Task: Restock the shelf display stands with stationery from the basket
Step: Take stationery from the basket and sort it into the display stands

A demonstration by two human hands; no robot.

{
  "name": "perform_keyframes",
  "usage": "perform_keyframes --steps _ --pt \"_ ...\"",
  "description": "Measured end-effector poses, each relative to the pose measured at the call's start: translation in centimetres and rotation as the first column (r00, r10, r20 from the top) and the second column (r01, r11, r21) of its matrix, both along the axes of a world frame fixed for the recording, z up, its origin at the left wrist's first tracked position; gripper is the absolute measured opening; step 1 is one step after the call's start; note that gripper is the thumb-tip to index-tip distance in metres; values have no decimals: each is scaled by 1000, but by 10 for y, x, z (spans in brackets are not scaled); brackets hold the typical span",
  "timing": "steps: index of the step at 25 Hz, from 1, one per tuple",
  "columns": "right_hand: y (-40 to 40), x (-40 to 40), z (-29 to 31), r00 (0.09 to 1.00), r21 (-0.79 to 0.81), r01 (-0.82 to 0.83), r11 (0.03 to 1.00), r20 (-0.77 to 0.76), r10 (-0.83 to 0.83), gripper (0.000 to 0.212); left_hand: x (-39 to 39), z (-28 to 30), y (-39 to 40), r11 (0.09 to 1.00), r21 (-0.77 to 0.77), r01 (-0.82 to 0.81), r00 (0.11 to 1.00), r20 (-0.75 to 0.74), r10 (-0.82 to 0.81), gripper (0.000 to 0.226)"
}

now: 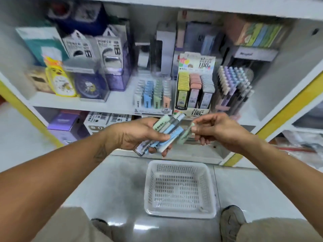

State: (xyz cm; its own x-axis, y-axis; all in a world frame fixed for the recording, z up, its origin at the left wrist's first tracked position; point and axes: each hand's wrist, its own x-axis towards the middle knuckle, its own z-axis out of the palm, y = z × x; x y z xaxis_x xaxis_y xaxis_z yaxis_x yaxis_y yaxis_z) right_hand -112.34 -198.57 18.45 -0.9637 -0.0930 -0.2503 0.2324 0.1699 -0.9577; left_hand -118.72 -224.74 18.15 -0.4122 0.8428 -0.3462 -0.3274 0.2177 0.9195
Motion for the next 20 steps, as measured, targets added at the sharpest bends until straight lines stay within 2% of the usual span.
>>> perform_keyframes --steps 3,5,7,9,11,15,17,19,20 --pt "-15 -3 48 997 -129 -9 992 -77 -1 19 -6 53 -15 923 6 -384 923 -7 384 24" --pt "-24 -8 68 992 -101 -21 995 -130 8 24 -11 71 -19 831 19 -556 831 19 555 33" --pt "-31 -18 83 981 -15 -24 1000 -195 20 23 -17 81 -21 758 26 -651 759 35 650 35" --pt "-37 -31 94 967 112 3 994 -252 25 16 -23 83 -22 708 26 -706 708 51 704 33" --pt "-45 -48 102 950 265 54 963 -311 33 20 -33 79 -23 669 18 -743 669 51 742 35" --pt "-57 -83 112 946 421 84 903 -318 61 22 -53 67 -33 640 -12 -768 638 70 767 30" --pt "-65 -102 114 923 612 121 782 -360 138 8 -63 64 -42 631 -24 -776 627 88 774 25" --pt "-75 -122 114 861 750 200 631 -442 252 21 -71 61 -49 635 -30 -772 629 108 770 20" --pt "-80 -131 115 830 768 242 593 -480 283 27 -74 61 -51 640 -33 -768 633 116 765 18"
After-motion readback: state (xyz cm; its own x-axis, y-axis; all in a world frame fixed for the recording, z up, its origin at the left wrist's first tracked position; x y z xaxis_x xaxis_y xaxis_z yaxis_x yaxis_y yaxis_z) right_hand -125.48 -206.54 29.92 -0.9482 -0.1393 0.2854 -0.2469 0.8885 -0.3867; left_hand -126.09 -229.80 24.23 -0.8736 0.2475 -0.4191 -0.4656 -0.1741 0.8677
